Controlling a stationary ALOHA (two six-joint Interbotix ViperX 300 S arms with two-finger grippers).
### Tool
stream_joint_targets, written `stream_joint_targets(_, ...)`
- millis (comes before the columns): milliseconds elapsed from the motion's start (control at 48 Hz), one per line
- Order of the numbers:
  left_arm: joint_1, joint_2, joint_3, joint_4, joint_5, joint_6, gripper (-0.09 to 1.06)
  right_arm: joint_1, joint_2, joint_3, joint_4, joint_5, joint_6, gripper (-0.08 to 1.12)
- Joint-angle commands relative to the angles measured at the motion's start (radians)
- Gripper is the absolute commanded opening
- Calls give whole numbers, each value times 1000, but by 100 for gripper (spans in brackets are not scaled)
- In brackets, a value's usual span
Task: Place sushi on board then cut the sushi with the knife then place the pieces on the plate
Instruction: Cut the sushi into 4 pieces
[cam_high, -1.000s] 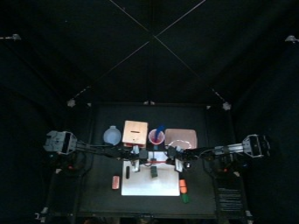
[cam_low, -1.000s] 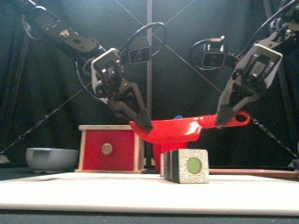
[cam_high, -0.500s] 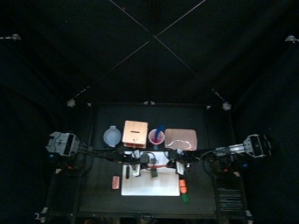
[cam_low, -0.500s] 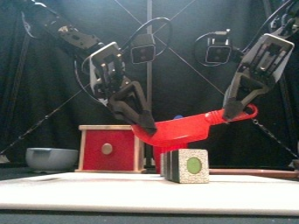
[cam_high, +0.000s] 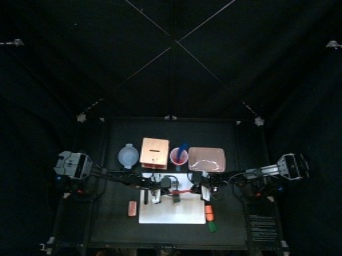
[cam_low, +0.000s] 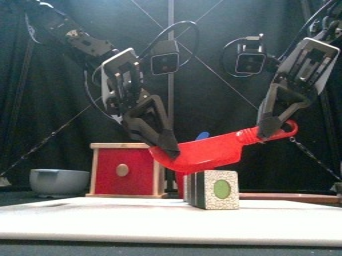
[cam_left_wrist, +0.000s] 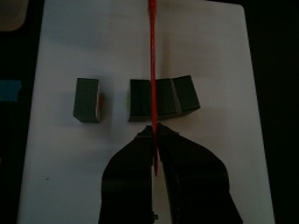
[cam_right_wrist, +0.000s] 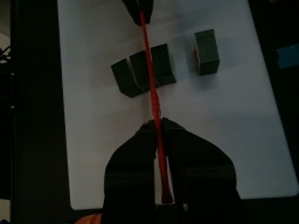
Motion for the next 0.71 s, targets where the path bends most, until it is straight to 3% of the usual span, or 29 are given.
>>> stream_joint_targets(21,-9,-2,-5,-3,9,-2,40,-2,-8,-6,2,0,0,36)
stream_joint_targets(708,-5,51,-9,-3,9,-2,40,0,87,-11,8,-3,2,36)
